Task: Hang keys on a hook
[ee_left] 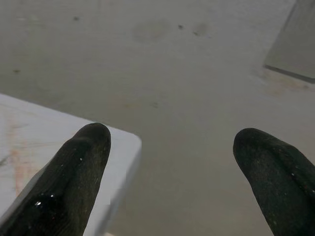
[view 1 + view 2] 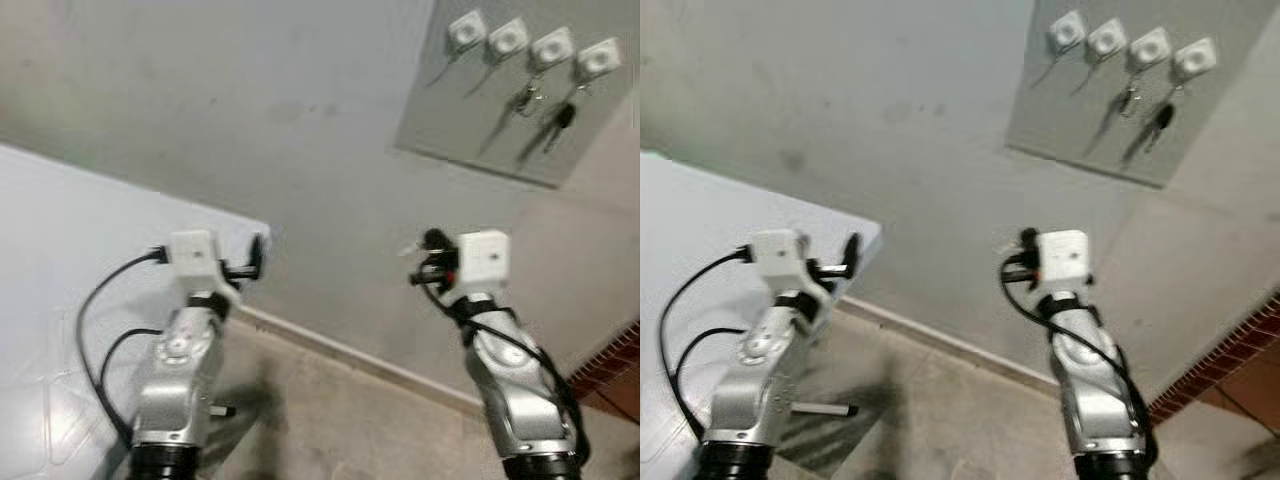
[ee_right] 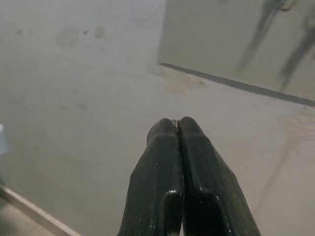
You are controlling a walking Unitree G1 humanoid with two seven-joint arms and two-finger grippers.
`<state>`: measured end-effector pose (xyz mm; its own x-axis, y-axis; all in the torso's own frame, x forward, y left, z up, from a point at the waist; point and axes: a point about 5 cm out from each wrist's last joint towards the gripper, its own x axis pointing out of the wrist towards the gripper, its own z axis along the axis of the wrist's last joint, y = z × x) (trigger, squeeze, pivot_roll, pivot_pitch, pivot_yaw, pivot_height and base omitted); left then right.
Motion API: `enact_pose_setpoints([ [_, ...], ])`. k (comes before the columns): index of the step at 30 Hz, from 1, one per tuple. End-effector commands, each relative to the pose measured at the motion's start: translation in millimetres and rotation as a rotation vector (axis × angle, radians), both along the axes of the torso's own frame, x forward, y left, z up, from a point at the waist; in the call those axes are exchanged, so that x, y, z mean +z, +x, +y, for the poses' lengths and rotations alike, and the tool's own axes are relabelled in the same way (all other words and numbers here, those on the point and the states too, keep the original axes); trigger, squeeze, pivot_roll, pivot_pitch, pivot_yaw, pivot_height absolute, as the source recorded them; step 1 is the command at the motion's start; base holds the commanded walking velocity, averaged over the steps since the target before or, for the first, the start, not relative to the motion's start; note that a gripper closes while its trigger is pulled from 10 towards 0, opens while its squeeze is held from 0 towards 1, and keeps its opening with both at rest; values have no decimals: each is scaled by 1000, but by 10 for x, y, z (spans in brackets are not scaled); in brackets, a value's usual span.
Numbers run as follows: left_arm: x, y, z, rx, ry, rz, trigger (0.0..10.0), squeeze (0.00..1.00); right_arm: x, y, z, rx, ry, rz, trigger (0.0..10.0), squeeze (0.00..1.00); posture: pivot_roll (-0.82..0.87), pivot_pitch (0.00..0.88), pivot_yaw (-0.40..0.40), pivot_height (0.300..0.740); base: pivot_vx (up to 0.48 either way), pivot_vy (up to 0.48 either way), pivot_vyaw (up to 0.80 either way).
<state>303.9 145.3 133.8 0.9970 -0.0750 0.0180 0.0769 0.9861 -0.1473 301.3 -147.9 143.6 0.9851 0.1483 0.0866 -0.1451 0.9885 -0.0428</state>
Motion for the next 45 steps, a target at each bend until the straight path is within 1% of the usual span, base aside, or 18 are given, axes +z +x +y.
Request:
enact_pose_setpoints([
  [1,1,-1,10,6,8,5,10000,0,33,10,2,0,-10,-13,10000,0,38,25,-38,732,0,0,-763],
  [18,-4,22,-19,-8,11,13,10000,0,41,11,-22,-14,-16,-20,10000,0,30,20,-34,732,0,0,-763],
  [19,-4,22,-26,-13,10,15,10000,0,66,3,-22,-9,14,-39,10000,0,30,19,-33,732,0,0,0],
  [20,-4,22,-28,-14,10,15,10000,0,73,1,-21,-6,22,-43,10000,0,30,19,-33,732,0,0,0],
  [23,1,13,-36,-15,7,18,10000,0,77,9,-32,-22,-1,-42,10000,0,31,21,-33,732,0,0,0],
  [31,85,-40,-114,-61,12,-1,10000,0,142,-41,-73,-12,2,-83,10000,0,29,39,-31,732,0,0,0],
  [38,110,-61,-108,-60,-7,-3,10000,0,167,-76,-128,-9,-7,-94,10000,0,24,50,-31,732,0,0,0],
  [45,164,-72,-113,-54,-7,-18,10000,0,195,-99,-116,9,2,-103,10000,0,23,57,-35,732,0,0,0],
])
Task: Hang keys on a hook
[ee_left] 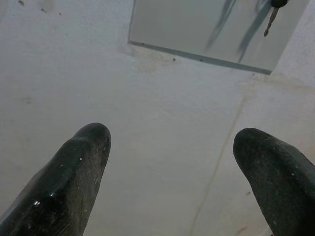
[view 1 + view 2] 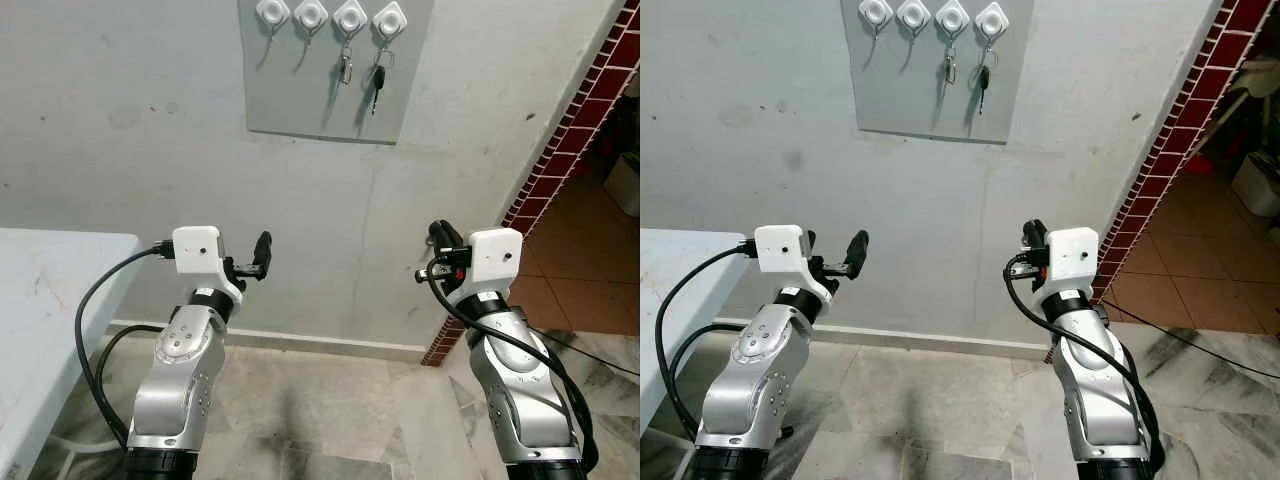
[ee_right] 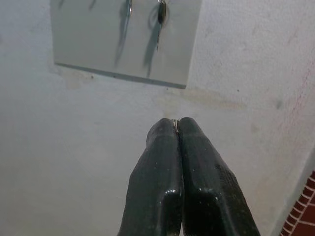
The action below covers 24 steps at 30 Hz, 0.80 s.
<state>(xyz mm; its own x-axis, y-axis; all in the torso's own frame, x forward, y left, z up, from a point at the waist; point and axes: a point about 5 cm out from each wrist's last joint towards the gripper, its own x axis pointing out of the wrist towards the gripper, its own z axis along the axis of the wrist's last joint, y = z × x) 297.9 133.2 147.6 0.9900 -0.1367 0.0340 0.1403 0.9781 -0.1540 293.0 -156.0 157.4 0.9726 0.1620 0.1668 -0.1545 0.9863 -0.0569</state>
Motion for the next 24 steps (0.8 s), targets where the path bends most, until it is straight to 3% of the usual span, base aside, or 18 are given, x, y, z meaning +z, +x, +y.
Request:
enact_pose_setpoints([
  [1,27,-13,7,8,2,-4,10000,0,59,-17,-34,-3,5,-21,10000,0,23,57,-35,732,0,0,0],
  [11,38,-12,19,21,-8,-4,10000,0,72,-10,-35,9,6,-21,10000,0,26,57,-43,732,0,0,0],
  [24,40,-12,5,29,-22,-4,10000,0,71,-7,-13,30,2,-20,10000,0,29,44,-49,732,305,0,0],
])
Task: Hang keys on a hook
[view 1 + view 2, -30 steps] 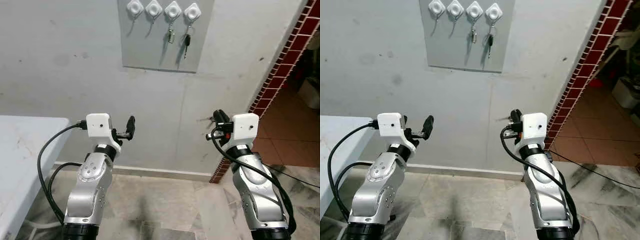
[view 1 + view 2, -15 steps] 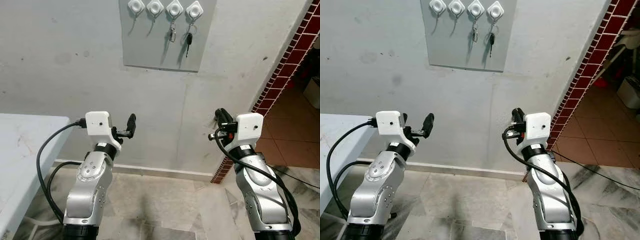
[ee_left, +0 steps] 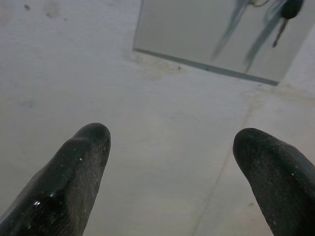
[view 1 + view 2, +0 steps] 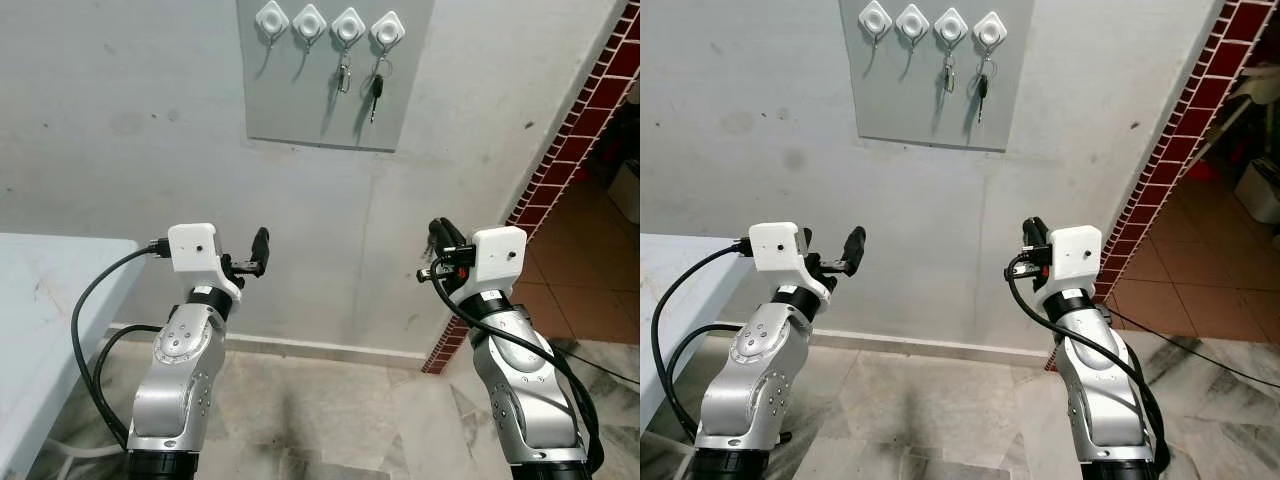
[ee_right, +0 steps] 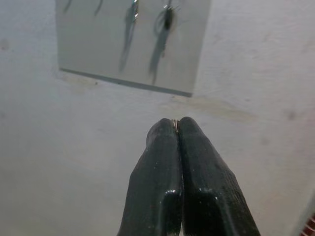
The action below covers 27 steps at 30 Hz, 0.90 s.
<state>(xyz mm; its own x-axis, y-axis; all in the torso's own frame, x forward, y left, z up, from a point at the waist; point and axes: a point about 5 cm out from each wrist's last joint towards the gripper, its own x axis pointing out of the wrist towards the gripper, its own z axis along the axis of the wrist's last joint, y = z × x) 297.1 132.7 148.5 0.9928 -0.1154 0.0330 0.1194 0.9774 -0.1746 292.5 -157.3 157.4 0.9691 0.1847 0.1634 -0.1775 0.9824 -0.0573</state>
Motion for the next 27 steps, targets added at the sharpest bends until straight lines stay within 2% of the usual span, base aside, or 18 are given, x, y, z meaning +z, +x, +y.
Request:
enact_pose_setpoints([
  [1,30,-4,10,8,-1,-7,10000,0,69,-2,1,8,3,-23,10000,0,29,44,-49,732,315,0,0],
  [27,14,-12,-7,3,11,1,10000,0,52,-20,22,25,1,-19,10000,0,30,40,-50,732,308,0,0],
])
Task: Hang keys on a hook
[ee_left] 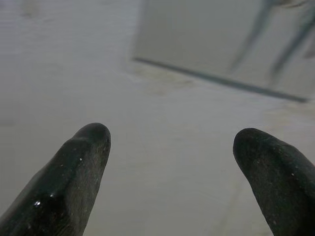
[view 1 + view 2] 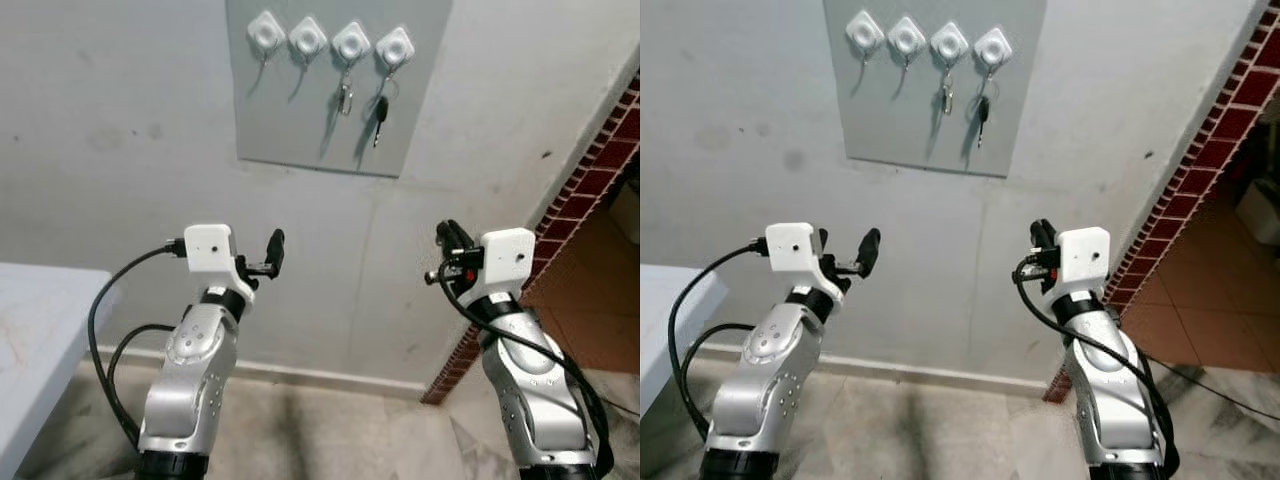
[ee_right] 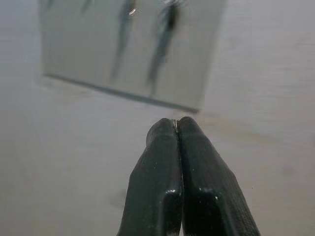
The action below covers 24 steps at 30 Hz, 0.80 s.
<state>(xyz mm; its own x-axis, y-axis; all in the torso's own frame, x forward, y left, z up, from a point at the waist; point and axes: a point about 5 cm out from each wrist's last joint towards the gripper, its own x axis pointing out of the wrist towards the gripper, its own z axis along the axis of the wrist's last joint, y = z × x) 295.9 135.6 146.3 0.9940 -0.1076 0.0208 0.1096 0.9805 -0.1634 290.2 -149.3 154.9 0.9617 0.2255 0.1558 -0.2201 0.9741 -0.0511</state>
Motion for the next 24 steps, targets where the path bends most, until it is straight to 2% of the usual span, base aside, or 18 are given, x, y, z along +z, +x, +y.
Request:
enact_pose_setpoints([
  [1,33,2,-34,-2,-2,-9,10000,0,78,1,-59,-18,-4,-27,10000,0,31,41,-51,732,292,0,0],
  [5,31,1,-38,3,-1,-8,10000,0,73,-3,-63,-18,-4,-24,10000,0,31,42,-51,732,281,0,0],
  [18,9,2,-28,30,13,11,10000,0,65,-16,-58,-6,-8,-13,10000,0,25,60,-52,732,0,0,0],
  [24,4,-5,-33,16,-12,17,10000,0,62,-21,-40,-5,-9,-11,10000,0,26,63,-51,732,0,0,0],
])
